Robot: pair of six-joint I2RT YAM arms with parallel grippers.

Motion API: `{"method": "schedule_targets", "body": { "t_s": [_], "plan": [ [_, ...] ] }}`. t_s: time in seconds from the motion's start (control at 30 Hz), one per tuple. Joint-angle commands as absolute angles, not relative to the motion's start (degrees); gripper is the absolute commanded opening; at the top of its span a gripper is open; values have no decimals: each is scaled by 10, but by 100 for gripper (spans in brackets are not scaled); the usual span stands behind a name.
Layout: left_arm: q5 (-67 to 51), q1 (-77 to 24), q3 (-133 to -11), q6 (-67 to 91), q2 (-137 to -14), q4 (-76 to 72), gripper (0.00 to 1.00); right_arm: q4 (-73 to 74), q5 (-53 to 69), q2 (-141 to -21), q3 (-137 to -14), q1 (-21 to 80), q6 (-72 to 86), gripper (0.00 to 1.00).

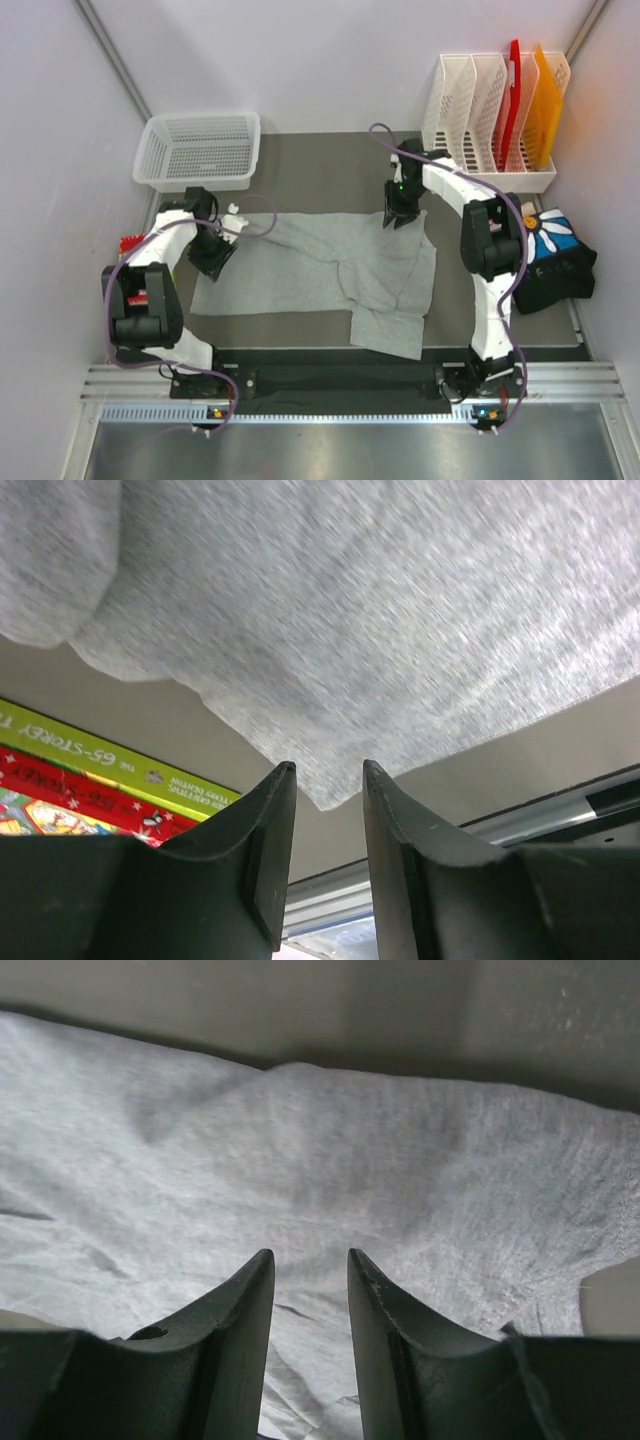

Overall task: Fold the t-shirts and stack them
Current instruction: Fold the tshirt

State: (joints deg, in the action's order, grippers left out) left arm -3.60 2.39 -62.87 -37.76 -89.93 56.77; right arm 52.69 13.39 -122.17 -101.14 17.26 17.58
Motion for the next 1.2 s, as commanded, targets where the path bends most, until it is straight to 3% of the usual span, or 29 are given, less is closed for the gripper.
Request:
{"method": "schedule_targets", "body": {
  "t_s": [0.0,0.23,0.43,0.67,1.0,1.17],
  "plan": [
    [-56,26,-587,-403,-846,605,38,521,118,-1230,-995,166,164,36],
    [-51,27,-489,-401,-788,586,38,521,101,-1273,-1023,156,161,36],
    [-63,27,-506,-374,-804,581,38,533,93,-1341,-1099,142,164,35],
    [-54,27,-487,-367,-780,566,38,532,86,-1336,-1099,100,161,34],
    [-52,27,-460,-329,-727,561,43,534,127,-1216,-1094,124,163,40],
    [-49,27,-432,-318,-704,570,45,533,114,-1084,-952,139,156,42]
  ]
}}
